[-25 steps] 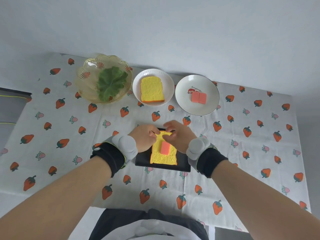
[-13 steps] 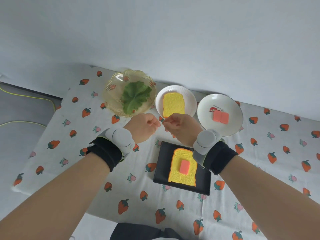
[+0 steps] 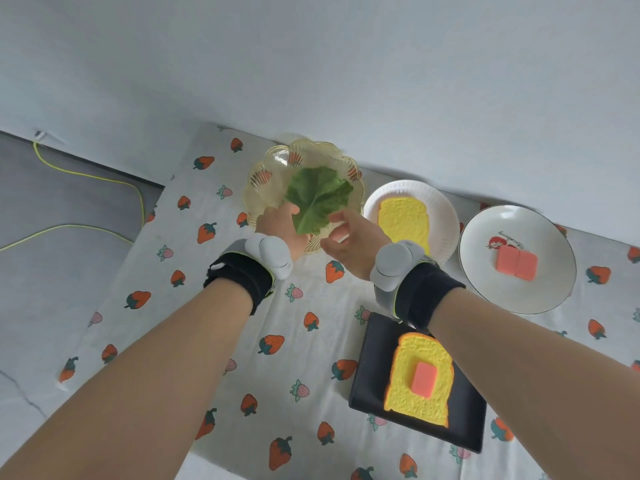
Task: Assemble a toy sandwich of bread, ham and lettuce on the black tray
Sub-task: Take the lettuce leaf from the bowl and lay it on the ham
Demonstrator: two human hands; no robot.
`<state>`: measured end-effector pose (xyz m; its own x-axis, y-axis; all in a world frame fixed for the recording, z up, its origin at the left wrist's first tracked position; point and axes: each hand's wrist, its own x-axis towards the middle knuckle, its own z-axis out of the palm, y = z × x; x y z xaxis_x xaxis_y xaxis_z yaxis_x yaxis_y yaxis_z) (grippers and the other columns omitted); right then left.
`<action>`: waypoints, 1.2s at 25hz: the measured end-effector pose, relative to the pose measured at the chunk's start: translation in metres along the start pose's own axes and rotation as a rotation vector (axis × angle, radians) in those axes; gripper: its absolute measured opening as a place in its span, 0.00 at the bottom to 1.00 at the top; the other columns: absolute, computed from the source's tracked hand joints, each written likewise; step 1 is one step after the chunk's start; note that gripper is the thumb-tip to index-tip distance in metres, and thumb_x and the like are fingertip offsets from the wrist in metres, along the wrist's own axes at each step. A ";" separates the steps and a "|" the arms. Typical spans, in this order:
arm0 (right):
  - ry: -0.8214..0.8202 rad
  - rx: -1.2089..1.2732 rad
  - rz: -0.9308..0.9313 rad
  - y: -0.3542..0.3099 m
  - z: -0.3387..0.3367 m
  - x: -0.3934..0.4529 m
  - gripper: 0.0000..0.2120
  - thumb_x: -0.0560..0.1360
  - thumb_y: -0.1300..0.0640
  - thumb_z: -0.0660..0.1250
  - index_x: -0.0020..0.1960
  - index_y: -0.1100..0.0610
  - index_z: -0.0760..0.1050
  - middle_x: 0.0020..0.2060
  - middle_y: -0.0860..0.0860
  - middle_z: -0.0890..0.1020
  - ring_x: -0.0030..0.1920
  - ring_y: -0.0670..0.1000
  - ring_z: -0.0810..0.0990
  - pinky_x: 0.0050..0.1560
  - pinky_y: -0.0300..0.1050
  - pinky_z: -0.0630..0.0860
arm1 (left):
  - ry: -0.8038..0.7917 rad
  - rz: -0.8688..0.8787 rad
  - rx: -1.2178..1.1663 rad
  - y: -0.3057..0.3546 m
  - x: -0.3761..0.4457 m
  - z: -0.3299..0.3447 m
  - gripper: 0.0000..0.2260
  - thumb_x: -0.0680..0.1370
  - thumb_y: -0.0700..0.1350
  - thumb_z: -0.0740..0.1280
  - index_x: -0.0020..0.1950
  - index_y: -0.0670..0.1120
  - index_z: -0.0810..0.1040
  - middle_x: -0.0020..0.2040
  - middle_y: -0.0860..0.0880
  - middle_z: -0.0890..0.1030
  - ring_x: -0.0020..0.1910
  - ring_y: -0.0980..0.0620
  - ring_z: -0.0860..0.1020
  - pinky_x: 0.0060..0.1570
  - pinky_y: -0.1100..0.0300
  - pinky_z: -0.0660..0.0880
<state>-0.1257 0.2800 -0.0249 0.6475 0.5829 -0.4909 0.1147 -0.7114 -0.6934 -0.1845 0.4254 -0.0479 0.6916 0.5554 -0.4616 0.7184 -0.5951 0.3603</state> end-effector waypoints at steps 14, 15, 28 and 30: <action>0.068 -0.188 -0.035 0.013 -0.033 -0.009 0.27 0.74 0.53 0.67 0.71 0.50 0.64 0.66 0.49 0.73 0.66 0.55 0.69 0.65 0.50 0.69 | 0.262 0.142 -0.072 0.037 -0.016 -0.028 0.13 0.73 0.41 0.63 0.54 0.50 0.81 0.44 0.50 0.82 0.55 0.43 0.77 0.54 0.45 0.76; 0.083 -0.208 -0.035 0.011 -0.038 -0.013 0.30 0.74 0.52 0.68 0.73 0.49 0.62 0.69 0.49 0.70 0.69 0.56 0.66 0.66 0.51 0.66 | 0.265 0.161 -0.096 0.045 -0.024 -0.035 0.11 0.72 0.41 0.62 0.50 0.50 0.82 0.39 0.53 0.79 0.52 0.44 0.77 0.52 0.46 0.77; 0.254 -0.135 -0.091 0.003 -0.090 -0.144 0.04 0.76 0.54 0.67 0.45 0.54 0.74 0.36 0.46 0.75 0.41 0.52 0.73 0.35 0.39 0.64 | 0.209 0.481 -0.039 0.120 -0.147 -0.087 0.19 0.76 0.48 0.66 0.67 0.50 0.71 0.58 0.46 0.77 0.60 0.44 0.74 0.59 0.45 0.73; 0.255 -0.117 -0.098 0.006 -0.092 -0.163 0.03 0.77 0.55 0.66 0.48 0.54 0.75 0.36 0.45 0.75 0.39 0.51 0.73 0.32 0.34 0.63 | 0.267 0.518 0.028 0.115 -0.159 -0.080 0.24 0.75 0.46 0.68 0.71 0.49 0.66 0.64 0.44 0.73 0.64 0.42 0.70 0.61 0.44 0.71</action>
<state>-0.1617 0.1442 0.0993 0.7960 0.5437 -0.2660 0.2623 -0.7059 -0.6579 -0.2063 0.3147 0.1317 0.9497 0.3130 -0.0097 0.2820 -0.8413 0.4612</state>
